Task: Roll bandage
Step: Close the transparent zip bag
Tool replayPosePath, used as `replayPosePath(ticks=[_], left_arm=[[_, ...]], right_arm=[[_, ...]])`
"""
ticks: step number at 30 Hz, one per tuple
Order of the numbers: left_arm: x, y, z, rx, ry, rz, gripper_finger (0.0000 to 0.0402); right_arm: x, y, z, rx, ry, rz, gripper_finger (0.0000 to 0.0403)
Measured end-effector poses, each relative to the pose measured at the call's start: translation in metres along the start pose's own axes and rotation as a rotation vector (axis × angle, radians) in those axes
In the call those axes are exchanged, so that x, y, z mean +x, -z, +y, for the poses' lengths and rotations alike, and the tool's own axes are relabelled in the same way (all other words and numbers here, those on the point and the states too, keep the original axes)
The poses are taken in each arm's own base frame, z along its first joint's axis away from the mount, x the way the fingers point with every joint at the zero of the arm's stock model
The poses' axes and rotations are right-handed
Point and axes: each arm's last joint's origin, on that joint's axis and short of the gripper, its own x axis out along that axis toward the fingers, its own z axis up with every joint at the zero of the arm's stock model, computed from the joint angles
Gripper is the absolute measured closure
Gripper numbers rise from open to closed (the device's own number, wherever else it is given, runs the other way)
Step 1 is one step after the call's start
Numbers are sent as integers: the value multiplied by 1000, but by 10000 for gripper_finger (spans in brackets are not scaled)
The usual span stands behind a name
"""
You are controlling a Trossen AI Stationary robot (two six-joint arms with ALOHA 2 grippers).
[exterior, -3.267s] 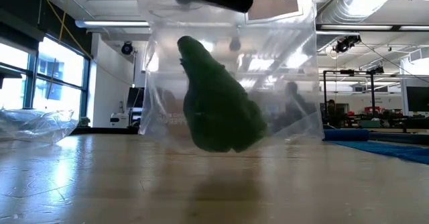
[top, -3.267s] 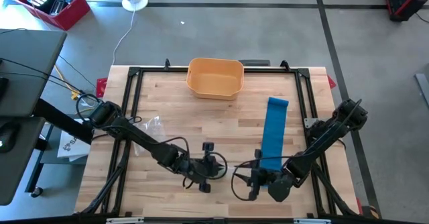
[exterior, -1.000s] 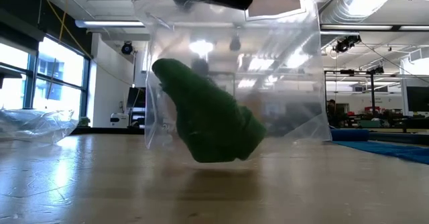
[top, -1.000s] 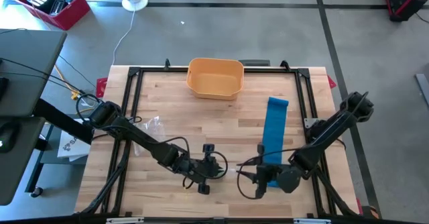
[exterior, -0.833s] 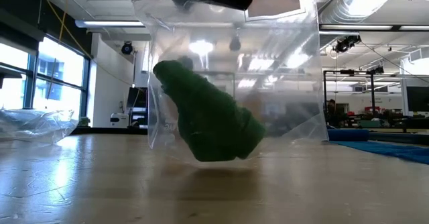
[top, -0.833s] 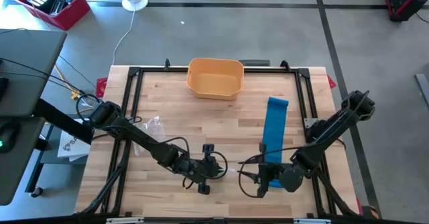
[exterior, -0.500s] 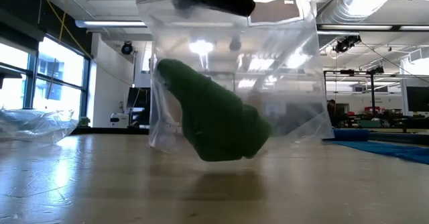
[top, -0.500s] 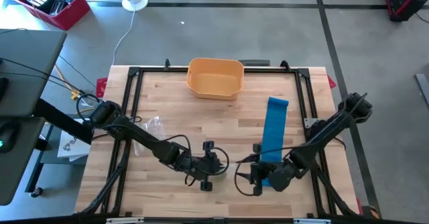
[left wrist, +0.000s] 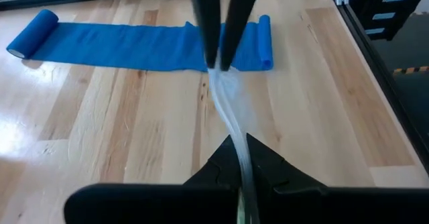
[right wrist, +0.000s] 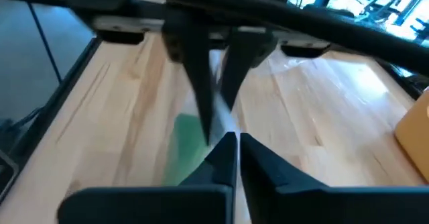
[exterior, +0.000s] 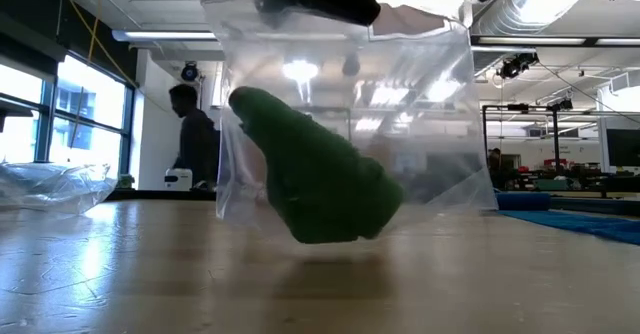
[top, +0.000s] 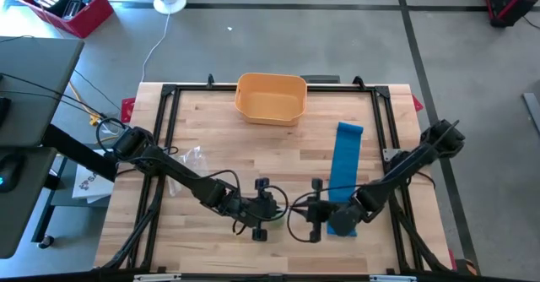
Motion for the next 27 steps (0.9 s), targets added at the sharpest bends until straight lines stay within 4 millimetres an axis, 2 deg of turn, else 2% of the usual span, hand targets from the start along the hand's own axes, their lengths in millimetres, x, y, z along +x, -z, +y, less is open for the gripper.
replayPosePath(ticks=[10,16,21,24,27], left_arm=[[0,0,0,-1,-1,0,401],[0,0,0,5,-1,1,401],[0,1,0,2,-2,4,401],[0,1,0,2,-2,4,401],[0,0,0,1,-2,2,401]], right_arm=[[10,-4,-11,56,-79,0,382],[-6,-15,-16,67,-89,-23,325],[-16,-14,-12,90,-123,4,281],[-16,-8,-9,69,-137,47,276],[-11,-3,-8,76,-79,63,291]])
